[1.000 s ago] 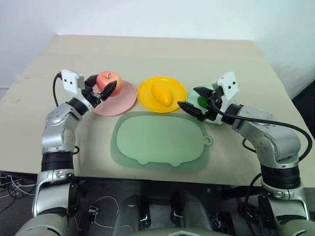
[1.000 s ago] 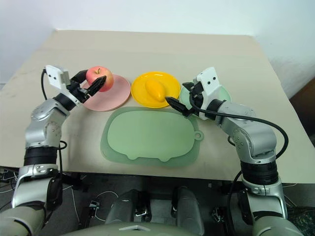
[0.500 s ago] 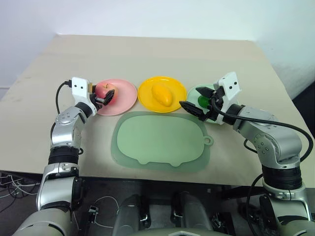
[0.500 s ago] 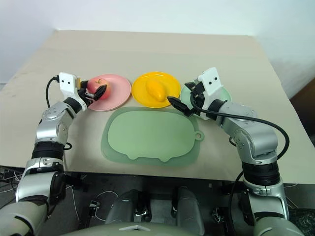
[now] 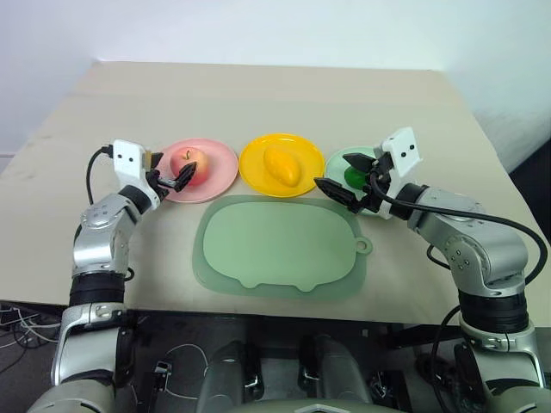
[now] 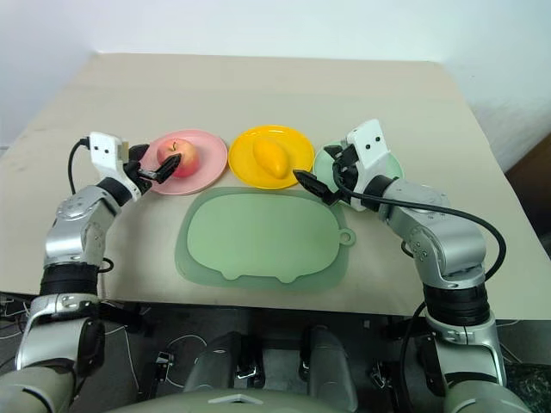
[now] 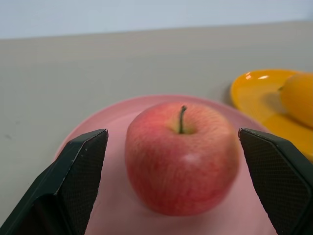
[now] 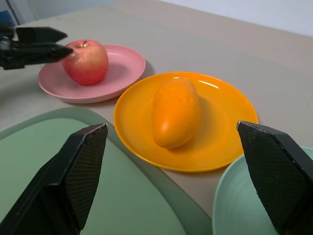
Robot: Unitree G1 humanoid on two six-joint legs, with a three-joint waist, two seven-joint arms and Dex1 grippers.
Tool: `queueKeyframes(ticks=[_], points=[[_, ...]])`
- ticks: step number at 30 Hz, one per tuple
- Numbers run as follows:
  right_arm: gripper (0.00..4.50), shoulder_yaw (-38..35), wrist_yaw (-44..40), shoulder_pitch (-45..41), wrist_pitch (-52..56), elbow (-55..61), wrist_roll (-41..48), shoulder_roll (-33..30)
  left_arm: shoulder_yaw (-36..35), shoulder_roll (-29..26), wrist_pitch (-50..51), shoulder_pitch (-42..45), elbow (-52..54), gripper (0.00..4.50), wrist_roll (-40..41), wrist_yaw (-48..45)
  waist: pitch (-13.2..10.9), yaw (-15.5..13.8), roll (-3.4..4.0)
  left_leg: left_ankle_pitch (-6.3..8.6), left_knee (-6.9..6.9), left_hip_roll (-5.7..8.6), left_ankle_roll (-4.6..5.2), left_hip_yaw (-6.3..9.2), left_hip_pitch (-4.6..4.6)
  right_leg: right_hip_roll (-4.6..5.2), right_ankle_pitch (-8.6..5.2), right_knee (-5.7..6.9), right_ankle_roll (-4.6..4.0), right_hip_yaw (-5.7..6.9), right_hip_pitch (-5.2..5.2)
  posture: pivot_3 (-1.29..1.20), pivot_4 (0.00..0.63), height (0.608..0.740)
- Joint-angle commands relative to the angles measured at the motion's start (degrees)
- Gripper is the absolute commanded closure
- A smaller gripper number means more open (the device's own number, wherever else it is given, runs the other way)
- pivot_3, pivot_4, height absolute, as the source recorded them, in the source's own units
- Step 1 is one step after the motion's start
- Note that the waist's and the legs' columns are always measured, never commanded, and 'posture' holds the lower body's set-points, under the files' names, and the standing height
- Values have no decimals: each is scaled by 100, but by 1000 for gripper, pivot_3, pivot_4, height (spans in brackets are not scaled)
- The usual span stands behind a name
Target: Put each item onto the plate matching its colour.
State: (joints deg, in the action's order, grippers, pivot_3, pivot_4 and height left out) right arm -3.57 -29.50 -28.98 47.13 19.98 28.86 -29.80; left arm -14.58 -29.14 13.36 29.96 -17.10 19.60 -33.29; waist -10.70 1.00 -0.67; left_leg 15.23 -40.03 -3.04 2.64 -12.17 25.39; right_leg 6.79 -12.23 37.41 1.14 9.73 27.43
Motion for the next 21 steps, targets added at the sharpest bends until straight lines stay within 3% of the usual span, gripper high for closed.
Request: queueKeyframes(ticks=[1,4,9,21], points=[[0,-182,-34,63,-180,203,75,-2,-482,-320,237,-391,1113,14,661,-402,0,1,0,0,0,0,-1,0,-1,0,0,0,0,0,0,0,150,696],[0,-255,-79,186,-188,300,164,-13,-797,-570,502,-968,1792,14,1291,-967,0,2,1,1,2,-1,-2,0,-1,0,-1,-1,0,0,0,0,150,696],[0,-475,-114,525,-516,365,254,75,-1104,-963,311,-1802,2087,14,1620,-1853,0,-25,3,3,3,-1,-4,0,-2,1,-4,-6,-1,0,0,0,150,696],[0,-1044,-632,1848,-782,743,950,-79,-721,-665,-319,-2281,2152,14,1514,-2432,0,-23,3,8,11,1,3,1,1,3,-13,-30,-21,-1,-3,0,150,696]])
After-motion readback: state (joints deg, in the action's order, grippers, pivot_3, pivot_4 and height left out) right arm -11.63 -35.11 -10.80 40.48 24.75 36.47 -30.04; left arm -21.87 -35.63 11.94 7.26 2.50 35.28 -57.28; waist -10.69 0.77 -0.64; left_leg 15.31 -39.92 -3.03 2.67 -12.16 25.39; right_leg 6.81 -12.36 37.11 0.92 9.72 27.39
